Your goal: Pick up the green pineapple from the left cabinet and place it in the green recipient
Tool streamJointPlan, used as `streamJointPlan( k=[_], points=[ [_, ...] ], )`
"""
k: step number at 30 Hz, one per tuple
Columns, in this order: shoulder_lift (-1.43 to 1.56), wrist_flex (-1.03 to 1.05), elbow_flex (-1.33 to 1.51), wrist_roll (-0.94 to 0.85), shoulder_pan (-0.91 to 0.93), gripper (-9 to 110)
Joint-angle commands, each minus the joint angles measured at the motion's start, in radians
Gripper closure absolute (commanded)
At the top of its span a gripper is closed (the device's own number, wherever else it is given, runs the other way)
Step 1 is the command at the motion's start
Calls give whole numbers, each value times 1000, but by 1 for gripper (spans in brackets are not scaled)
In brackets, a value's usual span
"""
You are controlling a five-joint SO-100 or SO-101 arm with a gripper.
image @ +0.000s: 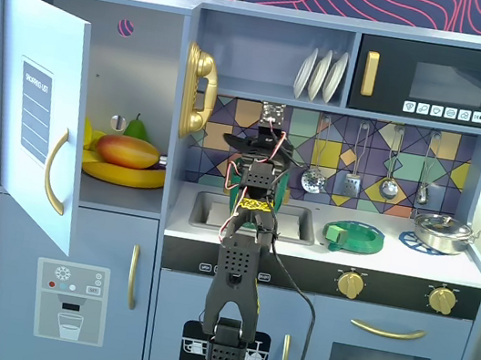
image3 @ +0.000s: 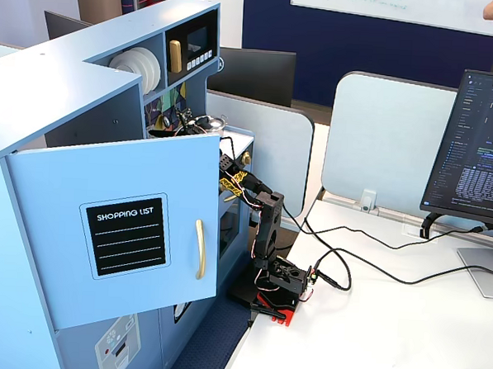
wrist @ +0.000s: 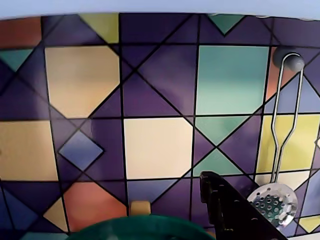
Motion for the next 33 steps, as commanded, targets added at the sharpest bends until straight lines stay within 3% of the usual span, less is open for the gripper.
streamJointPlan(
  k=[1, 10, 17, 29, 33],
  points=[
    [11, -52, -69, 23, -11, 29],
    [75, 0, -29, 32, -17, 28],
    [318, 140, 169, 60, -38, 23],
    [1034, 202, 1040, 12, -137, 28],
    [1289, 362, 1358, -40, -150, 34]
  ],
)
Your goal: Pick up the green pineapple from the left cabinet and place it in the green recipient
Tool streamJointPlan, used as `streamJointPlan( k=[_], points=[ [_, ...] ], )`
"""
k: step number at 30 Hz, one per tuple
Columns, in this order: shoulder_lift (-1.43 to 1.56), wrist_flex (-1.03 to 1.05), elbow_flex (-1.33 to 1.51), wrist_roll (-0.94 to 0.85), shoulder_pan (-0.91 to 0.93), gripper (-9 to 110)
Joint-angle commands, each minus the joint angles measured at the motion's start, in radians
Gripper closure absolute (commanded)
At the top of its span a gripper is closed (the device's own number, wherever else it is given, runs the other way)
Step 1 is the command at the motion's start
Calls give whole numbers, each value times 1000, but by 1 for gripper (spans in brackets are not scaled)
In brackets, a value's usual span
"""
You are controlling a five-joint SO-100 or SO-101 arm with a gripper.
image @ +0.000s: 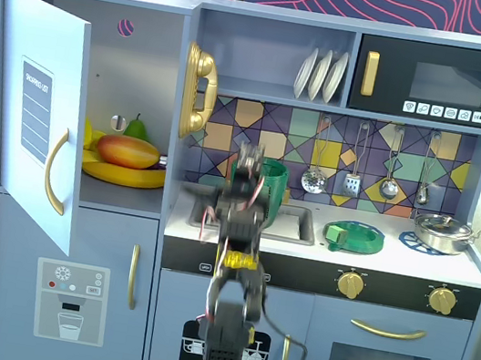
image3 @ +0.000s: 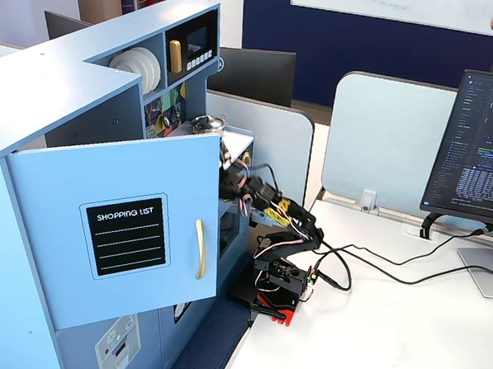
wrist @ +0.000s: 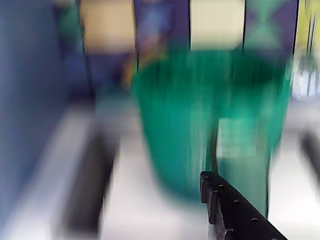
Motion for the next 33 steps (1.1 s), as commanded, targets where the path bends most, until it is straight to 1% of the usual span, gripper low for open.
streamJointPlan(
  k=[1, 3, 6, 10, 11, 13, 14, 19, 24, 33],
  points=[
    [281, 206, 304, -43, -21, 36],
    [380, 285, 423, -34, -28, 39],
    [479, 298, 603, 3, -32, 40],
    [480, 308, 732, 54, -41, 44],
    [480, 360, 732, 66, -44, 47],
    [480, 446, 732, 77, -43, 48],
    [480, 471, 732, 78, -41, 47],
    [480, 540, 732, 81, -44, 50],
    [480, 660, 732, 87, -60, 59],
    [480, 857, 732, 91, -46, 70]
  ],
)
